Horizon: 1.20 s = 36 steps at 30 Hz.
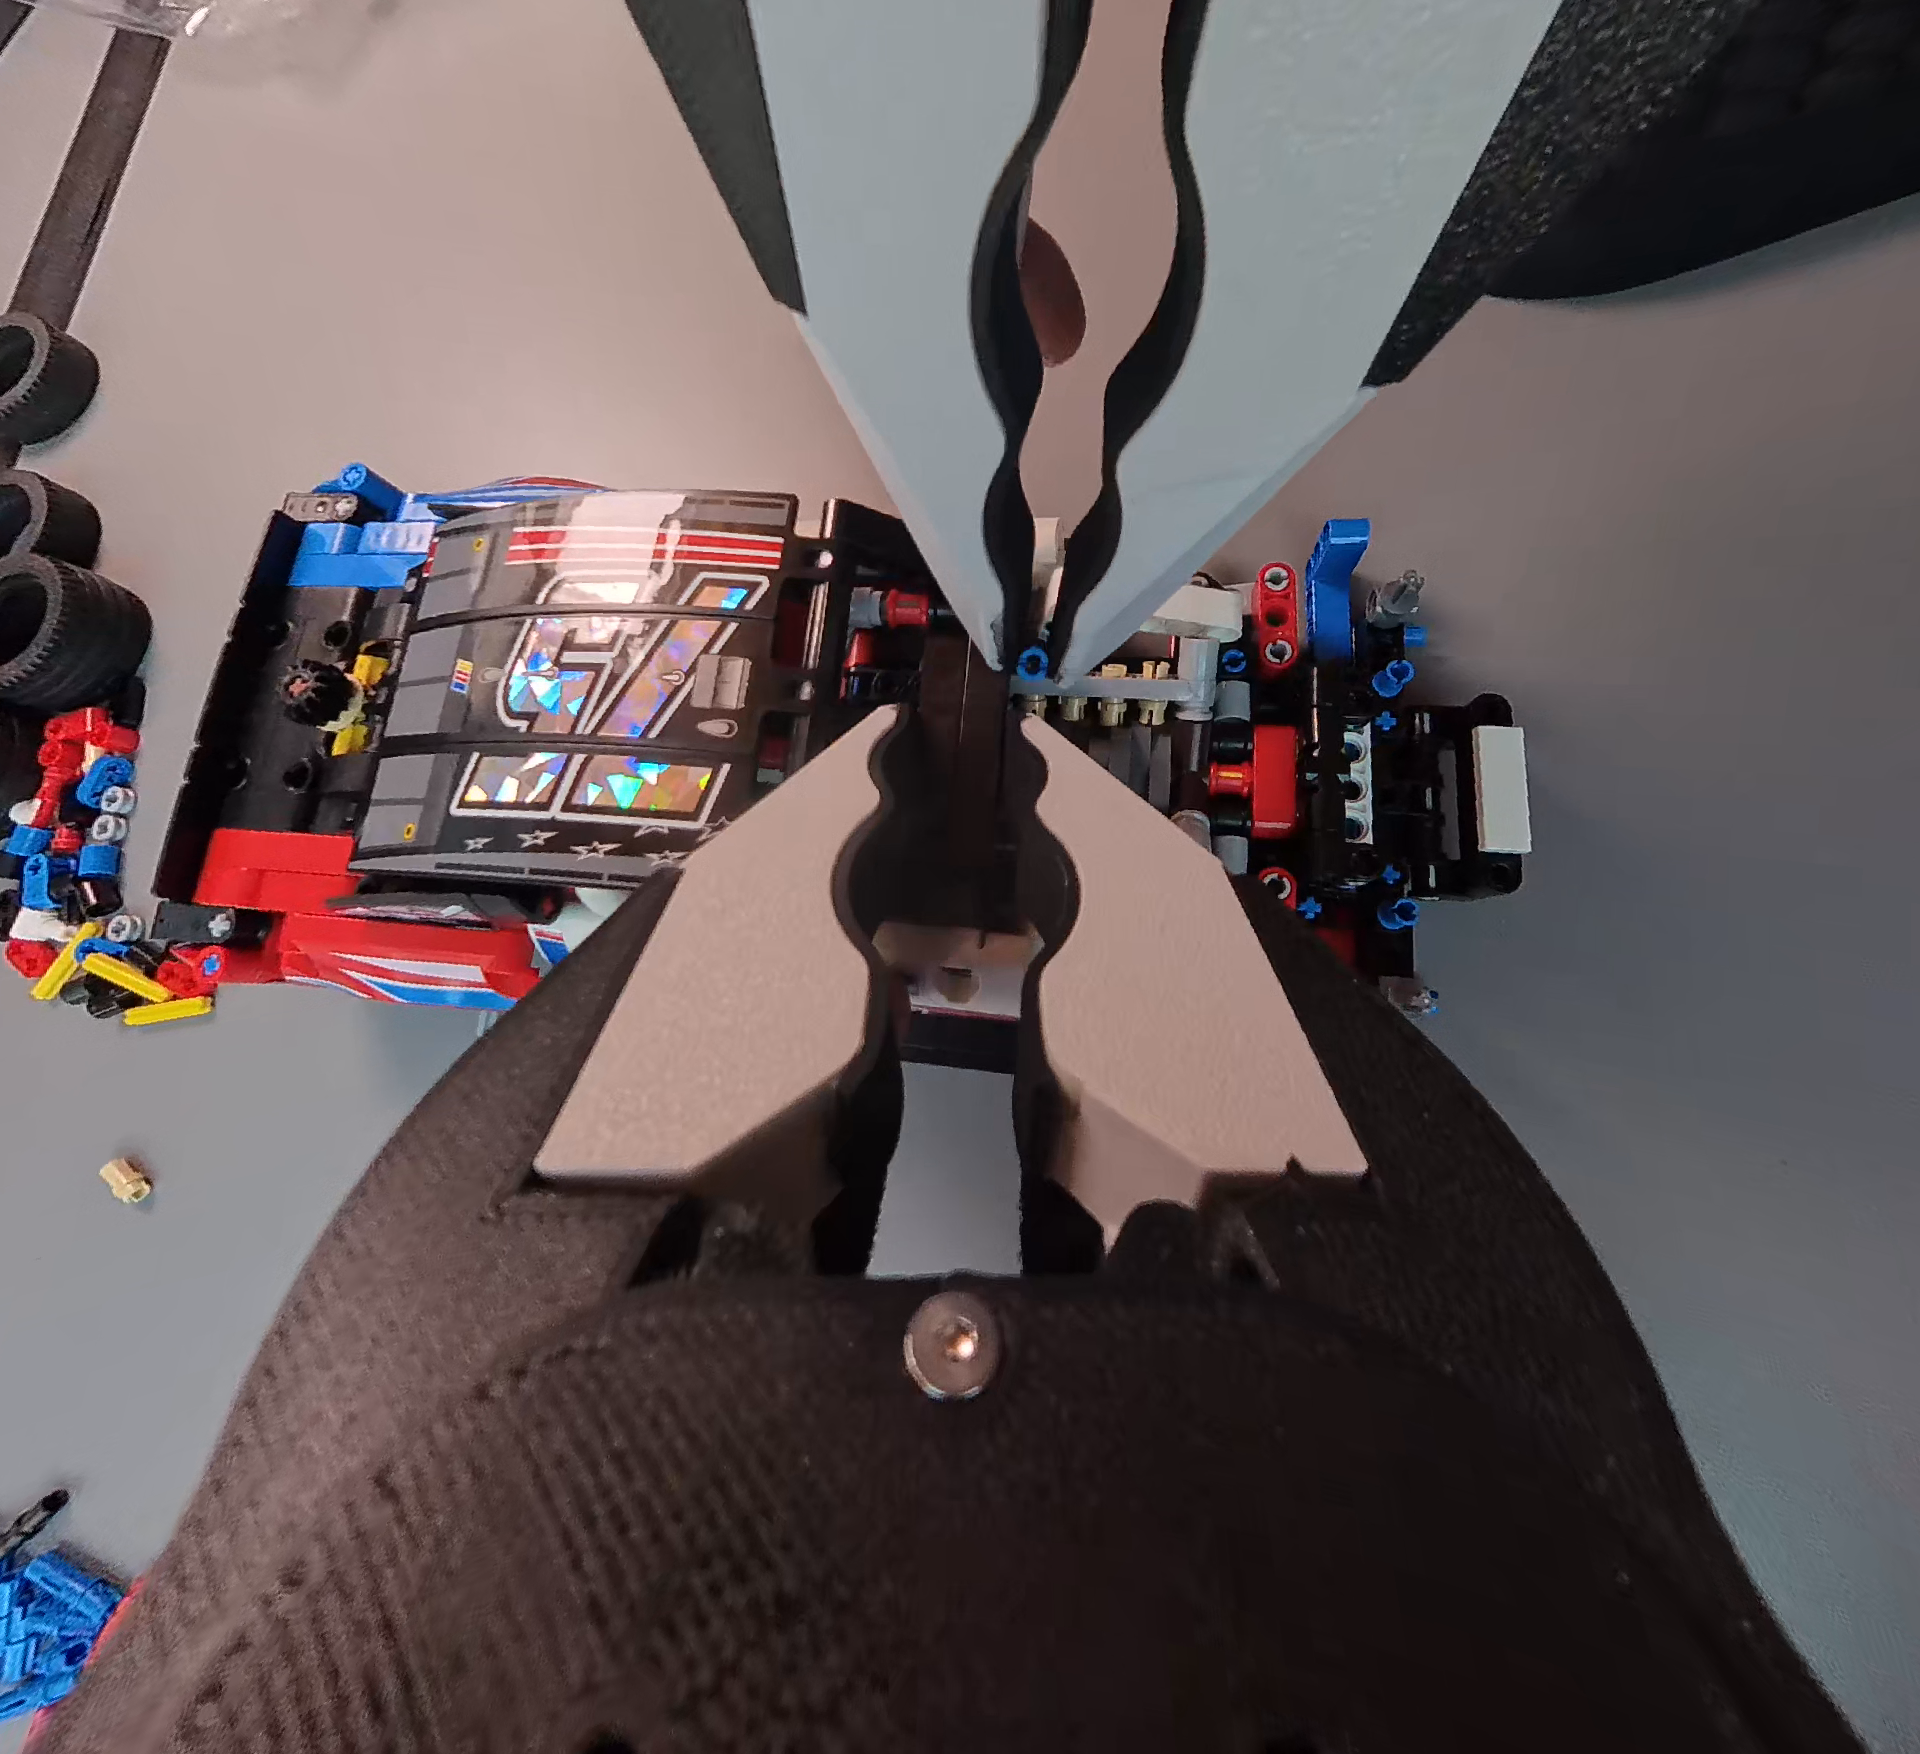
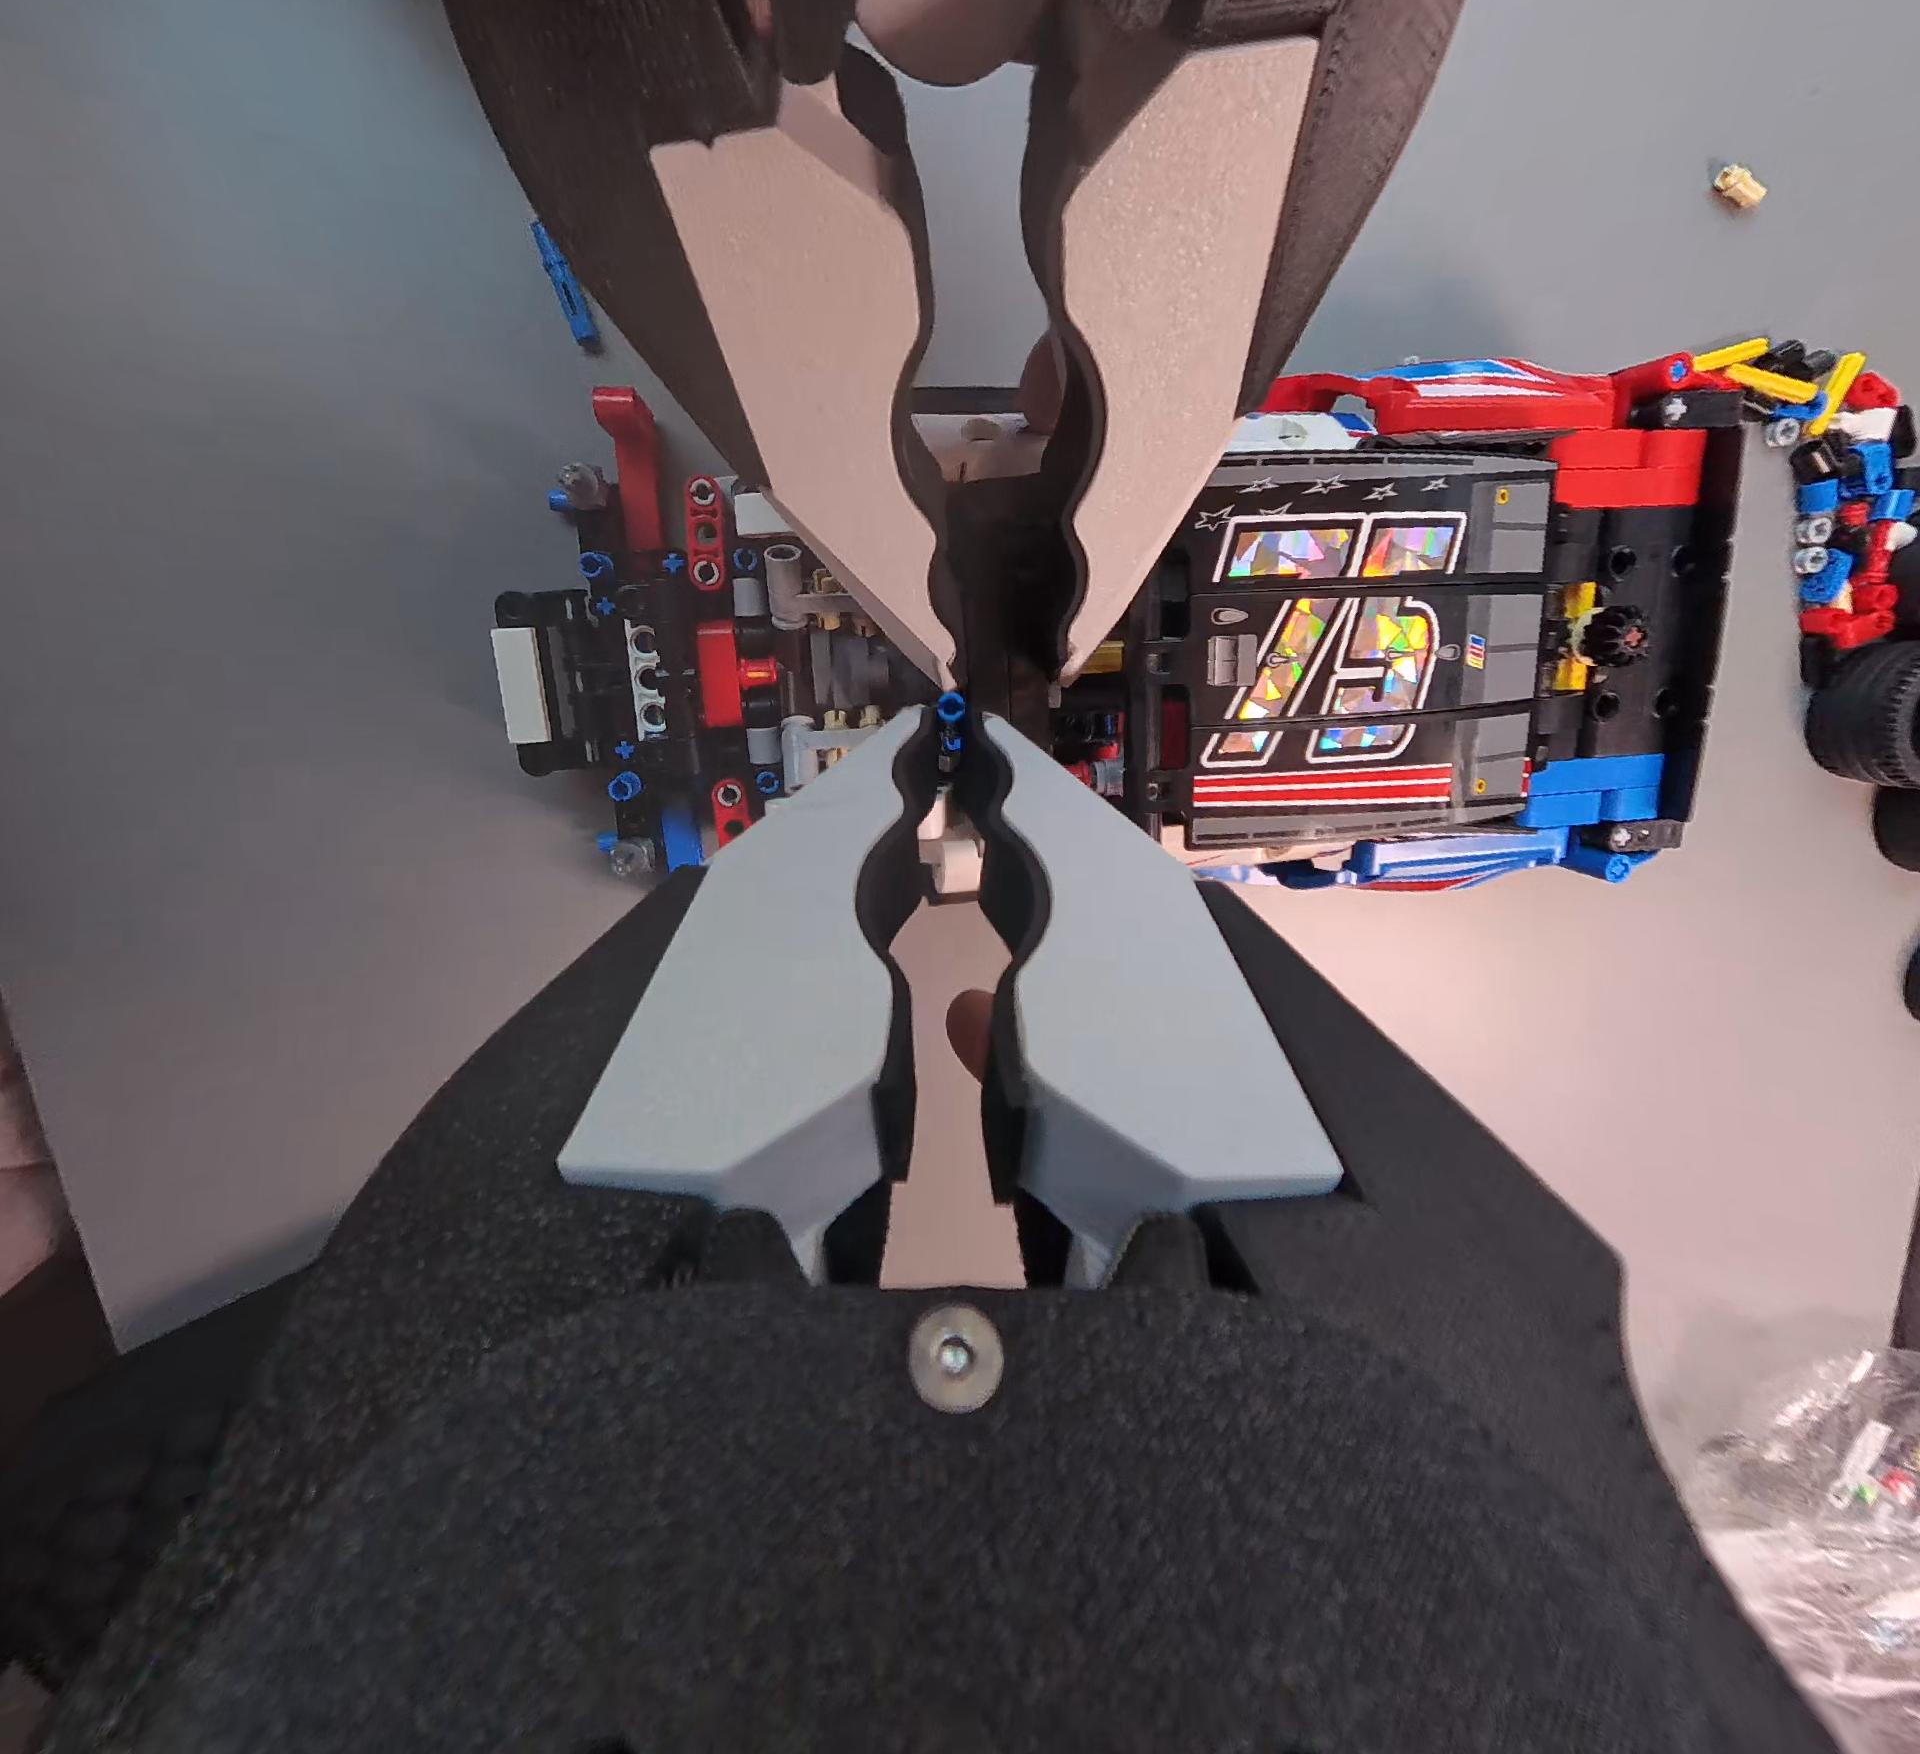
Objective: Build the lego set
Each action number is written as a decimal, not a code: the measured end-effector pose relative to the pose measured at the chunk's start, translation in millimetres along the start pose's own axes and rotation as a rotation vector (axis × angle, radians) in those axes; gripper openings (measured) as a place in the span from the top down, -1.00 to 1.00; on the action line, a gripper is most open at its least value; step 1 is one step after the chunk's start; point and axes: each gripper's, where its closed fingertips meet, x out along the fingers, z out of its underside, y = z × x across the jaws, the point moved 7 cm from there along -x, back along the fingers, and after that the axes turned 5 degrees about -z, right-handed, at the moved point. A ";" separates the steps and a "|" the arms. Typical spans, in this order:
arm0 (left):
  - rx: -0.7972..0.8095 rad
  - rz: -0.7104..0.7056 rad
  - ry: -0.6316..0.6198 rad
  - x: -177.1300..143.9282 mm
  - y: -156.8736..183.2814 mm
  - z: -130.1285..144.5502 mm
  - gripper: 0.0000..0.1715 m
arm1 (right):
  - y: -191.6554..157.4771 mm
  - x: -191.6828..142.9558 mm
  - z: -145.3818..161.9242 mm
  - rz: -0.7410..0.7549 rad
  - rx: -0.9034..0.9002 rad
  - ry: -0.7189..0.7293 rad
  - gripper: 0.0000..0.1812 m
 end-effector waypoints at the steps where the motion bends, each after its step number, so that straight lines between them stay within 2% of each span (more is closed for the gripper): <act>1: 0.004 0.000 0.002 0.0 0.1 0.1 0.82 | 1.1 0.7 -0.2 -0.012 0.025 0.009 0.98; 16: 0.018 -0.006 0.038 1.0 0.5 1.1 0.81 | 1.6 2.2 -0.3 -0.012 0.026 -0.039 0.98; 24: 0.026 -0.019 0.042 1.0 1.3 1.3 0.81 | -0.7 -4.3 11.2 0.006 0.080 0.000 0.99; 26: 0.026 -0.015 0.044 0.6 1.4 1.5 0.81 | -0.5 -3.0 22.2 0.041 0.071 -0.052 1.00; 31: 0.021 -0.021 0.045 0.1 2.1 1.6 0.81 | -3.9 -13.4 25.9 0.065 0.129 0.070 1.00; 36: 0.026 -0.033 0.059 -0.4 2.7 2.2 0.81 | -13.4 -14.4 42.4 -0.021 0.226 0.177 0.99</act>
